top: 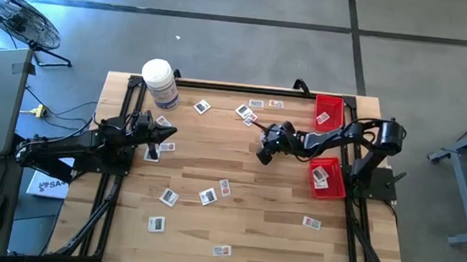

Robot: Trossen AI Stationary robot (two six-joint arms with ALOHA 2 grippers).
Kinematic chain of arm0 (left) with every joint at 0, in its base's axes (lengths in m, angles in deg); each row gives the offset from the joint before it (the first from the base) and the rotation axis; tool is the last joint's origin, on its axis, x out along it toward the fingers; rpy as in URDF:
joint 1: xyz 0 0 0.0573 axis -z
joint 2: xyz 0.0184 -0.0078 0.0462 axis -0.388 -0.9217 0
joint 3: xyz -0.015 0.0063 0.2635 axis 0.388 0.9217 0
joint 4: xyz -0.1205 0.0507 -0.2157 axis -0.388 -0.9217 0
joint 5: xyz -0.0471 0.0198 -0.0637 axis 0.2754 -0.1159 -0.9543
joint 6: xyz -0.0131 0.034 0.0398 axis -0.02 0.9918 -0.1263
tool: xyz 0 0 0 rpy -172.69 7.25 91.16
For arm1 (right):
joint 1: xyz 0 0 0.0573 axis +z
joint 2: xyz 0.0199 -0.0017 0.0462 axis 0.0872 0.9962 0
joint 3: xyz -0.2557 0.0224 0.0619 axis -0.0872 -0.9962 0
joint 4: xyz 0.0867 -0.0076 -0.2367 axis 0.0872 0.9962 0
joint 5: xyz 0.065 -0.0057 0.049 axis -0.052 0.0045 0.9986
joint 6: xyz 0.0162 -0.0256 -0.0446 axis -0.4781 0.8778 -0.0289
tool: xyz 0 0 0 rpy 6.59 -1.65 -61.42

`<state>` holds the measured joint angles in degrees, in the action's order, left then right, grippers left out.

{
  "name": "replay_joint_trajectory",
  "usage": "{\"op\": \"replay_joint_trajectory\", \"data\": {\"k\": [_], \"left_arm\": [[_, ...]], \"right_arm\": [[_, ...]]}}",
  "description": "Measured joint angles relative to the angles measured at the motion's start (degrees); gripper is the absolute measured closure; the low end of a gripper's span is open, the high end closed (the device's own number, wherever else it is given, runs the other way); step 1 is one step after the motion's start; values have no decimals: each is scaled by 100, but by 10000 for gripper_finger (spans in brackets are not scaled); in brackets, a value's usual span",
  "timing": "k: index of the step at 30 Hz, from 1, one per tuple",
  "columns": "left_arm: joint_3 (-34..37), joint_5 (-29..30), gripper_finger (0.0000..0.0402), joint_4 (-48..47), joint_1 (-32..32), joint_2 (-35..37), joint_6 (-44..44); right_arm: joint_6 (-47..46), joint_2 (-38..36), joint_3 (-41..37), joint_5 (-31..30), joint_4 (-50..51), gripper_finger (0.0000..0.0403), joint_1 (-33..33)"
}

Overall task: Pick & Place First Aid Supplies
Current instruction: Put the ointment pack into the top basket

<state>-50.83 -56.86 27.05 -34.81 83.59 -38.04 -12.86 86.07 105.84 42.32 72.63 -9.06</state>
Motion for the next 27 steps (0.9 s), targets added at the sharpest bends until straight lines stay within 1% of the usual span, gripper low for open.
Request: {"op": "replay_joint_trajectory", "data": {"k": [4, 9, 12, 14, 16, 19, 21, 24, 27], "left_arm": [[1, 0, 401, 0, 0, 0, 1], [-1, 0, 401, 0, 1, 0, -1], [-1, 0, 401, 0, -1, 0, -1], [0, 0, 401, -2, 1, 1, 1], [0, 1, 401, 0, 1, 1, 0], [0, 0, 401, 0, 0, 2, 0], [-1, 0, 401, 0, -1, 0, -1], [-1, 0, 401, 0, 0, 1, 0], [-1, 0, 401, 0, -1, 0, 1]], "right_arm": [[570, -125, -14, 639, -48, 324, 146], [1315, -428, -41, 1531, -85, 324, 526], [1423, -641, -37, 1953, -106, 324, 773], [1345, -784, -37, 1982, -96, 324, 944], [1262, -902, -36, 1695, -128, 324, 1107], [1015, -939, -33, 944, -159, 324, 1320], [791, -935, -33, 562, -179, 325, 1479], [762, -877, -31, 115, -212, 325, 1875], [781, -742, -33, -623, -342, 325, 2298]]}}
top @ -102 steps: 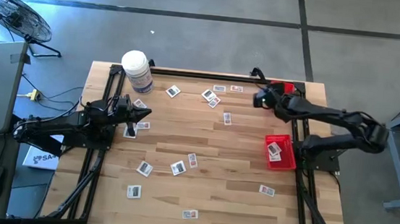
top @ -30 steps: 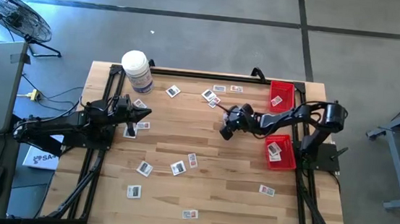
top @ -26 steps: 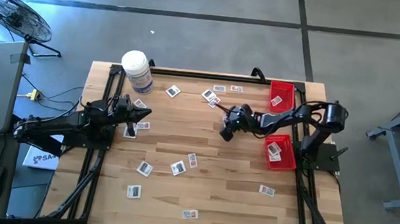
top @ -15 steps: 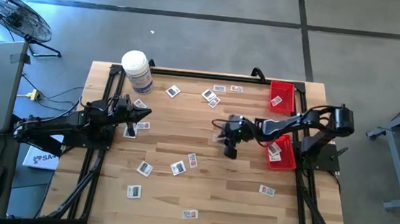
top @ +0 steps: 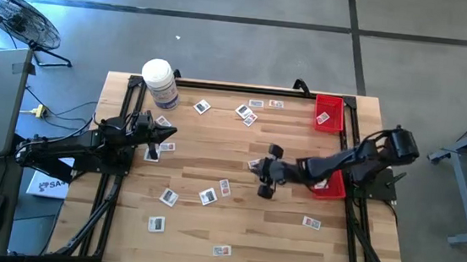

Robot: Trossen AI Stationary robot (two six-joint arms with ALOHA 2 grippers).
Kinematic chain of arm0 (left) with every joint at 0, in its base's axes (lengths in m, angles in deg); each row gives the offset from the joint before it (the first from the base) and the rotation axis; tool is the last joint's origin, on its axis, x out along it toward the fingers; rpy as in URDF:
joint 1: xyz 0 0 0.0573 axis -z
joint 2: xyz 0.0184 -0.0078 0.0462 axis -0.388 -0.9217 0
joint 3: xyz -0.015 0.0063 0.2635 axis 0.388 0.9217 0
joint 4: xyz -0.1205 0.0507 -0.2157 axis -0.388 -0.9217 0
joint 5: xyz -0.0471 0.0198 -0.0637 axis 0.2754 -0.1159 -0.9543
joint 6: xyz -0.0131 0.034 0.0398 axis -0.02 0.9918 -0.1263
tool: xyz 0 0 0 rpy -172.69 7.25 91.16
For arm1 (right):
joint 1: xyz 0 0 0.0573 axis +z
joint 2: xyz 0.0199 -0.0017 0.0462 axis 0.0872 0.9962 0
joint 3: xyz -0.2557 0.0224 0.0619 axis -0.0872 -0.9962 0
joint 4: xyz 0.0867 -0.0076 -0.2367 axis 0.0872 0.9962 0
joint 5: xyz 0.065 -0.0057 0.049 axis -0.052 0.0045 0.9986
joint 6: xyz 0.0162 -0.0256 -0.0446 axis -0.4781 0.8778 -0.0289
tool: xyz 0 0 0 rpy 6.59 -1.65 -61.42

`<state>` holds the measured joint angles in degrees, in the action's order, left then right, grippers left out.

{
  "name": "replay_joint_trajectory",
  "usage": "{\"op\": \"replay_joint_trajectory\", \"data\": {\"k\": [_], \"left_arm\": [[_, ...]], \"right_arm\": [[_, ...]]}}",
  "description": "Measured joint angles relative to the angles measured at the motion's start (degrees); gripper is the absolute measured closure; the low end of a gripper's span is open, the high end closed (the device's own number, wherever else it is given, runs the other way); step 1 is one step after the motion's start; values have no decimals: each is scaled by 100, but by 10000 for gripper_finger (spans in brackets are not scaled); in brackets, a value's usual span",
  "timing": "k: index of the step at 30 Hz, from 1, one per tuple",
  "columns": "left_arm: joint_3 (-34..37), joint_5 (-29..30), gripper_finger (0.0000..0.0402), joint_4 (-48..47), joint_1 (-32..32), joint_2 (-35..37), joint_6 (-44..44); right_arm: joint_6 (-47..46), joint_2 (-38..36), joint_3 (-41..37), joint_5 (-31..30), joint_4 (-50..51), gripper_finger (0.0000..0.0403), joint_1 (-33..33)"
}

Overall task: Pick & Place First Aid Supplies
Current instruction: Put the ointment pack into the top basket

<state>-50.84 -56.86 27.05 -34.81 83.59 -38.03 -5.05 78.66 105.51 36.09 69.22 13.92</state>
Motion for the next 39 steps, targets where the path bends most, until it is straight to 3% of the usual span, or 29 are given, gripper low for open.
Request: {"op": "replay_joint_trajectory", "data": {"k": [4, 11, 17, 23, 30, 39], "left_arm": [[0, 1, 401, 0, 0, 0, -2], [0, 1, 401, 0, 0, 1, -2], [2, 2, 401, 0, 2, 2, 0], [0, 2, 401, 0, 2, 0, -2], [0, 2, 401, 0, 2, 0, -2], [2, 2, 401, 0, 2, 0, -2]], "right_arm": [[-524, 296, 2, -1081, -531, 325, 339], [-1530, 1002, 7, -1879, -1393, 325, 481], [-1499, 1207, 7, -1873, -1548, 322, 600], [-1486, 1209, 13, -2142, -1546, 284, 589], [-1335, 1417, 730, -2813, -671, 272, 724], [-2580, 2327, 1559, -3439, 514, 272, 886]]}}
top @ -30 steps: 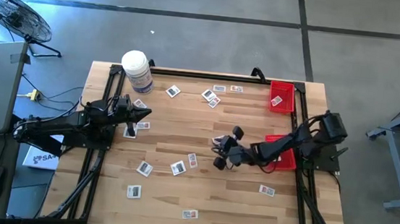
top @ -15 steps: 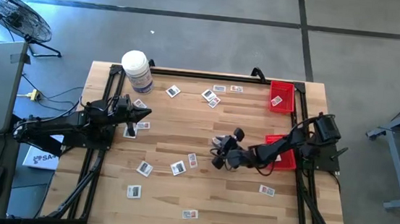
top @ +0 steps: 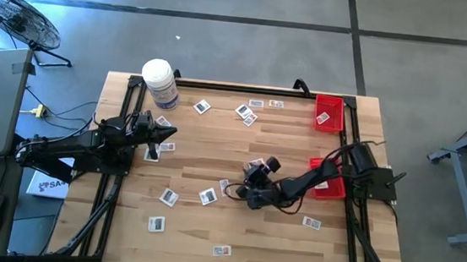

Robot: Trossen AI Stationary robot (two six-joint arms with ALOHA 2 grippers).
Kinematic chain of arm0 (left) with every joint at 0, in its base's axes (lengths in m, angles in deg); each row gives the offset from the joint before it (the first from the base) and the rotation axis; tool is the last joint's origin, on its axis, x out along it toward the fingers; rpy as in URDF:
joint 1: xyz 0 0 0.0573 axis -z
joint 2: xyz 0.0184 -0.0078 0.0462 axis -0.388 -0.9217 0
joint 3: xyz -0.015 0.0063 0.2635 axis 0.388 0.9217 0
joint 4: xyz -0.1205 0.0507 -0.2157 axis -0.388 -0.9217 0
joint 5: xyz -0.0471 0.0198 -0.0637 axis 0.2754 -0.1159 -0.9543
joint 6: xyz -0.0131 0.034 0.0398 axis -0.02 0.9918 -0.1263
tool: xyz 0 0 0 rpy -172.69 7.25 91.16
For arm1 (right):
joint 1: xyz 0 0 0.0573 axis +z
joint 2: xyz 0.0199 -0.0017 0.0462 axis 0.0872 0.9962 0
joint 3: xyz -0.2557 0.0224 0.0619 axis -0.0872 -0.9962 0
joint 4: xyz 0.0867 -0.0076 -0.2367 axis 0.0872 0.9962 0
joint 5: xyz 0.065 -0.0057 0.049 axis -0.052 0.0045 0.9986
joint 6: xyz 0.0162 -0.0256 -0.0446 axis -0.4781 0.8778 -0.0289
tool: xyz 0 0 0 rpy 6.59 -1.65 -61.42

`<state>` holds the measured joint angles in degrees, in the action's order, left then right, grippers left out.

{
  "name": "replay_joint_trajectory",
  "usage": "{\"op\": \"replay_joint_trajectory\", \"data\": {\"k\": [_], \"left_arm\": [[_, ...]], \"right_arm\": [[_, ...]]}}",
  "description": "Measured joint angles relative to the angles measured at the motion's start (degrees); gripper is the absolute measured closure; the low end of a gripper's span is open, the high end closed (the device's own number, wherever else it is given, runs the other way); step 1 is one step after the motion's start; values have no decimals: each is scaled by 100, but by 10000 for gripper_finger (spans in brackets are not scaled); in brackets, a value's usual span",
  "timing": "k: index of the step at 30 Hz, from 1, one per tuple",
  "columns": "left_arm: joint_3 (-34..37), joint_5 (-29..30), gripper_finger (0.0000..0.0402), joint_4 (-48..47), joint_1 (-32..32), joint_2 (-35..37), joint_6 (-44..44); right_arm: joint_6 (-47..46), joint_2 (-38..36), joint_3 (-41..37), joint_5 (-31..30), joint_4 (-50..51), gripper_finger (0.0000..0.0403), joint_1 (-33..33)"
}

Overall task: Pick & Place First Aid Supplies
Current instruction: Put the ointment pack into the top basket

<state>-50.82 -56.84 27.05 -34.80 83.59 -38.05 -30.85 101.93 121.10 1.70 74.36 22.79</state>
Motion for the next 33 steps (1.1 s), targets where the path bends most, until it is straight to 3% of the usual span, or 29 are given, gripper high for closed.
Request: {"op": "replay_joint_trajectory", "data": {"k": [7, 12, 20, 26, 33], "left_arm": [[-2, -1, 401, 0, 0, 1, 2], [-2, 0, 401, 0, -1, 1, 0], [-2, -2, 401, 0, -1, 2, 0], [-1, -2, 401, 0, -1, 1, 1], [0, 0, 401, 0, 0, 0, 0]], "right_arm": [[-1071, 83, 17, 217, 490, 284, -98], [-1729, 39, 41, 734, 907, 314, -273], [-1754, 53, 35, 888, 921, 394, -312], [-1754, -26, 23, 948, 907, 394, -315], [-1378, -758, -27, 1330, 1155, 400, -349]]}}
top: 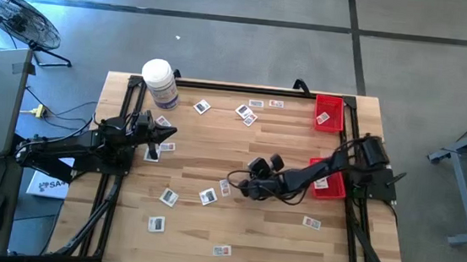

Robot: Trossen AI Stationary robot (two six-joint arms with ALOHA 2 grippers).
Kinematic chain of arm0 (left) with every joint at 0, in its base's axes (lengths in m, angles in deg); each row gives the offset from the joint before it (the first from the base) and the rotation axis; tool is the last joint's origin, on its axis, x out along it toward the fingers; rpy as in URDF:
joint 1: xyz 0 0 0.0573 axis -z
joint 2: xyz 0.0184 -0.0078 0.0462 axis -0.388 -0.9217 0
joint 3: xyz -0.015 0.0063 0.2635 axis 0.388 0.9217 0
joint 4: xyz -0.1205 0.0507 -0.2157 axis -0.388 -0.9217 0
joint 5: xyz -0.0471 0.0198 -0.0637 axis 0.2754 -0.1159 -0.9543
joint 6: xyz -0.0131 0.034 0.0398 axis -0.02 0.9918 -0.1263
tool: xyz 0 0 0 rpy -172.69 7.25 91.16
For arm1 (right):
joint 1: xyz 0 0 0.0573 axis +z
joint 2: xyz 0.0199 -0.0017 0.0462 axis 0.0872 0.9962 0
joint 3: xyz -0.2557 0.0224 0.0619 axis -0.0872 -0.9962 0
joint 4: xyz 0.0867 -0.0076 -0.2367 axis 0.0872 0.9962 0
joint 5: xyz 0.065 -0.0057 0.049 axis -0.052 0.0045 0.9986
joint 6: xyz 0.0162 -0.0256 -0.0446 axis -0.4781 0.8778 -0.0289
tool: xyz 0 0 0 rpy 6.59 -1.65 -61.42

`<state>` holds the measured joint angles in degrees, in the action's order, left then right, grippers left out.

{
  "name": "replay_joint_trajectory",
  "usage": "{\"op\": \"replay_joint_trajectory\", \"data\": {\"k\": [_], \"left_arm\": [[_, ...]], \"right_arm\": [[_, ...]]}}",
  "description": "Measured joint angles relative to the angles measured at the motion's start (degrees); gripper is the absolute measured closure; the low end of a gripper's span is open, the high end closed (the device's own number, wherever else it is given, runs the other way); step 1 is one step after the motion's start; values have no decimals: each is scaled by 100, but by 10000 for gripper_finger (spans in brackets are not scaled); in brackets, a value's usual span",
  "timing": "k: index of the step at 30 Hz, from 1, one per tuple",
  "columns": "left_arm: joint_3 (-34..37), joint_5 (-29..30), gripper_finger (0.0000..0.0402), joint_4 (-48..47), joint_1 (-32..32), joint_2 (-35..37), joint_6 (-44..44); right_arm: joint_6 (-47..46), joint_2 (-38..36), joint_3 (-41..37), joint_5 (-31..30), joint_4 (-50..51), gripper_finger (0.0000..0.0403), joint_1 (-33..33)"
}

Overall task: Pick & Place First Aid Supplies
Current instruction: Put the ointment pack into the top basket

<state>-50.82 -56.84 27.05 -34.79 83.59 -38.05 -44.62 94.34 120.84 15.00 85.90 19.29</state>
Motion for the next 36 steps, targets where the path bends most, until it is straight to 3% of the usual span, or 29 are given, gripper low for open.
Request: {"op": "replay_joint_trajectory", "data": {"k": [11, 17, 25, 29, 36], "left_arm": [[-1, 0, 401, 0, -2, 0, 1], [0, 0, 401, 0, 0, 0, 0], [0, -2, 401, 0, -1, 0, 1], [-1, 0, 401, -1, -2, 1, 1], [-2, -1, 401, -1, 0, 0, 2]], "right_arm": [[425, -1467, -137, 67, 956, 401, -506], [197, -2951, -1250, -303, 1127, 402, -1301], [402, -4784, -2525, -689, 925, 402, -2949], [536, -5081, -2723, -616, 889, 402, -3810], [745, -4832, -2741, -285, 899, 402, -4774]]}}
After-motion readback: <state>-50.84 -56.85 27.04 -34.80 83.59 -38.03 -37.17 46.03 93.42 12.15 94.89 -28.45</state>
